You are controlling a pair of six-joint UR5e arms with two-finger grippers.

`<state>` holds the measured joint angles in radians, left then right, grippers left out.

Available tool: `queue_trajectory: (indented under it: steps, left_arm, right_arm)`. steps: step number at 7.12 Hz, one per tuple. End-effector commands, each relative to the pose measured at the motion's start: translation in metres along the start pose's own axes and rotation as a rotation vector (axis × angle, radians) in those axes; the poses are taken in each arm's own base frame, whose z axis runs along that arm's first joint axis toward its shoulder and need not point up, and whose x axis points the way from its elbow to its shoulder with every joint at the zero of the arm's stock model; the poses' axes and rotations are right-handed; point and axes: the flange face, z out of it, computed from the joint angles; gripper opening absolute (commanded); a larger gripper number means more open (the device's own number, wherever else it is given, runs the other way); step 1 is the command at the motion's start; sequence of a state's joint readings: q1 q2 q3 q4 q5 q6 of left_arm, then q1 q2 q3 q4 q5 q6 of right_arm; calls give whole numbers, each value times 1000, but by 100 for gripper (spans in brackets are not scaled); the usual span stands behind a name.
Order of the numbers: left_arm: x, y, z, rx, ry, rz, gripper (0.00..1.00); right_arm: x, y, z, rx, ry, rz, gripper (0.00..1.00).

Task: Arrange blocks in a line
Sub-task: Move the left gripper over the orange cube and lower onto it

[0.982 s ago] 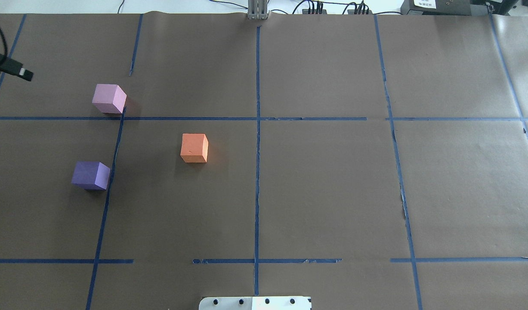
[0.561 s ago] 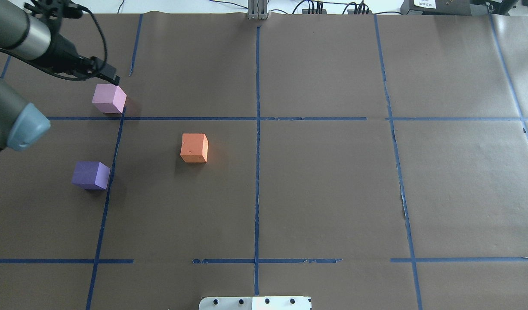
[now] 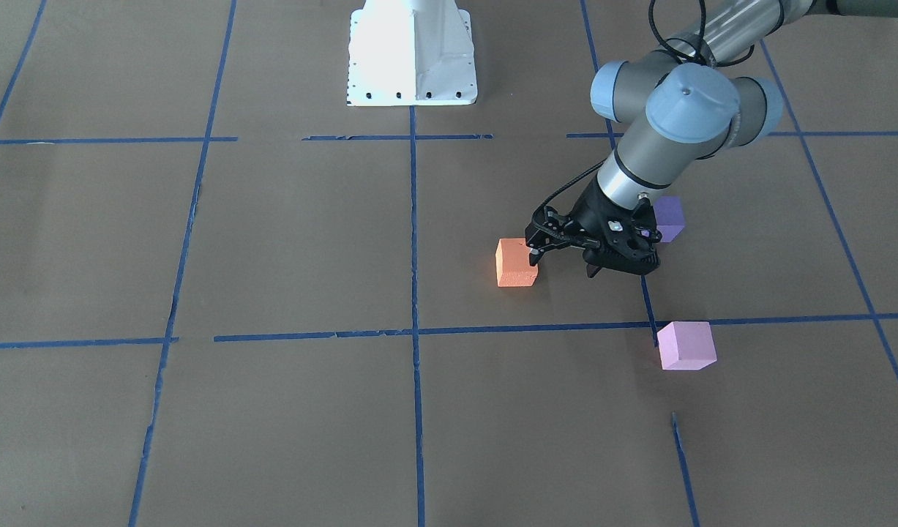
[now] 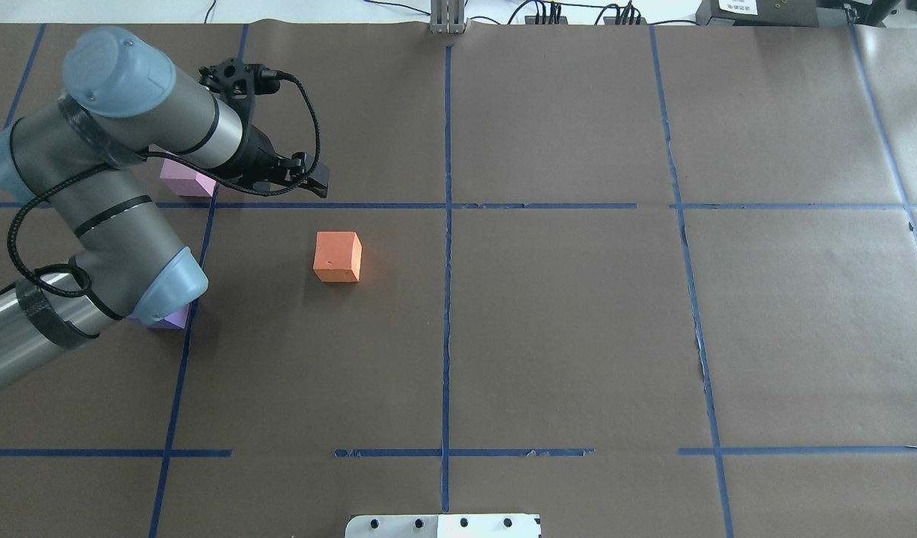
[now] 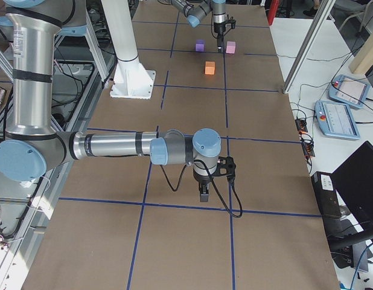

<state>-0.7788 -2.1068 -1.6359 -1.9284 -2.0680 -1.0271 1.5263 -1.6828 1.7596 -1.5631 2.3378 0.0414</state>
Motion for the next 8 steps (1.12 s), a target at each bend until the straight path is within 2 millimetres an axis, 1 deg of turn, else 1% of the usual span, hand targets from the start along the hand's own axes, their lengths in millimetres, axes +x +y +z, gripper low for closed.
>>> queue_trajectory:
  steps: [1,2,3,4,5,6,7,8]
  left_arm:
    - [39,24,36,-16,-84,-73,100]
    - [44,41,57,-8,-119,-62,100]
    - [41,48,70,0,-149,-56,100]
    - [36,50,80,-8,-165,-59,100]
    - [42,68,95,-40,-167,-42,100]
    - [46,74,99,-49,-166,-36,99]
    - [50,74,99,-54,-163,-32,53]
    - [48,74,99,-61,-172,-37,2]
  right_arm:
    - [0,0,0,0,0,0,100]
    - [0,0,0,0,-2,0,100]
    - [0,0,0,0,0,0,100]
    - [0,0,0,0,0,0,100]
    - [0,0,0,0,0,0,100]
    - [0,0,0,0,0,0,100]
    - [0,0,0,0,0,0,100]
    - [0,0,0,0,0,0,100]
